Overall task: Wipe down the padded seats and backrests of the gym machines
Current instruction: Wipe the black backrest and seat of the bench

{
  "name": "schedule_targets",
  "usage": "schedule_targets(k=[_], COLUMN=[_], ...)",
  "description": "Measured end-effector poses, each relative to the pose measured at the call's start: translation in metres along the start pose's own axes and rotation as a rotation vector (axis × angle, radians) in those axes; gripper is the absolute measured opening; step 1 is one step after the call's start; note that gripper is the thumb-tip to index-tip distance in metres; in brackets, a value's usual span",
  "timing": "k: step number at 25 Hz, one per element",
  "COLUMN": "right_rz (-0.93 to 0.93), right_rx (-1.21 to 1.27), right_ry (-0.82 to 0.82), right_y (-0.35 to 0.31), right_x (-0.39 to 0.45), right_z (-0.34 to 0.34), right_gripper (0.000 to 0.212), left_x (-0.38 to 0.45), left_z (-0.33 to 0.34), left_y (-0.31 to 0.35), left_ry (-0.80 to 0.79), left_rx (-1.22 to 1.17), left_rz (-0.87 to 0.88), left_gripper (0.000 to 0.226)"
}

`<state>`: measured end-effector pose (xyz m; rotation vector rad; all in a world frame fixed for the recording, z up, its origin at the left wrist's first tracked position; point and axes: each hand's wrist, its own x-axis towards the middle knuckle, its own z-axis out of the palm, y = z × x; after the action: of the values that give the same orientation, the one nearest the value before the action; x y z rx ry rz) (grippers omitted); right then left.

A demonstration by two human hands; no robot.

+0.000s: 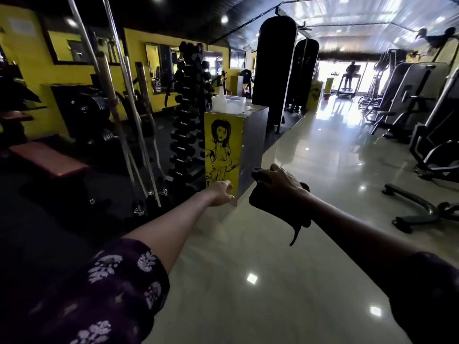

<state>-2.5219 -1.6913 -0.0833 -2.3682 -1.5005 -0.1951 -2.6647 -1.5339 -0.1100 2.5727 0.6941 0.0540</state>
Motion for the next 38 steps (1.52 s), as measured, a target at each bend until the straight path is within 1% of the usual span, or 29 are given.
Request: schedule_targets(k=[3, 7, 13, 15, 17, 21, 24, 28, 32, 35, 38], right_rz=[0.010, 0.029, 0.101, 0.083, 0.048, -0.018, -0.039, -0.095, -0.136, -0.171, -0.196], right_rx=[-0.008, 0.002, 0.026, 0.028, 0.024, 0.040, 0.043, 0.053, 0.063, 0.040, 0.034], right_ry=[-0.014, 0.040, 0.015, -0.007, 0.008, -0.037, -0.016, -0.055, -0.034, -0.041, -0.008], right_y=[0.046, 0.097, 0.191, 0.225, 0.258, 0.316, 0.343, 0.368, 0.398, 0.416, 0.423], right_x=[0.085, 0.185, 0.306, 0.350, 0.397, 0.498, 0.573, 0.659, 0.757, 0.844, 0.933], right_z=[0.014, 0.014, 0.045, 0.059, 0.074, 0.082, 0.082, 0.108, 0.139, 0.153, 0.144], right_gripper=[0.037, 0.036, 0.037, 0.036, 0.037, 0.037, 0.037, 0.038, 0.038, 0.039, 0.039], left_x=[0.096, 0.211, 0.369, 0.418, 0.471, 0.570, 0.635, 0.719, 0.807, 0.879, 0.946], left_z=[-0.021, -0.056, -0.053, -0.053, -0.055, -0.079, -0.097, -0.106, -0.129, -0.159, -0.204], left_y=[-0.003, 0.002, 0.002, -0.002, -0.007, -0.010, -0.018, -0.045, -0.072, -0.098, -0.123], left_ry=[-0.002, 0.039, -0.033, -0.041, -0.028, 0.001, 0.055, 0.063, 0.105, 0.125, 0.179], left_rx=[0.014, 0.031, 0.068, 0.076, 0.073, 0.044, -0.010, -0.015, -0.008, -0.012, -0.014], left_rz=[-0.003, 0.025, 0.066, 0.059, 0.038, -0.027, -0.068, -0.140, -0.135, -0.150, -0.164], left_gripper=[0.046, 0.048, 0.044, 0.043, 0.044, 0.047, 0.048, 0.047, 0.047, 0.047, 0.047])
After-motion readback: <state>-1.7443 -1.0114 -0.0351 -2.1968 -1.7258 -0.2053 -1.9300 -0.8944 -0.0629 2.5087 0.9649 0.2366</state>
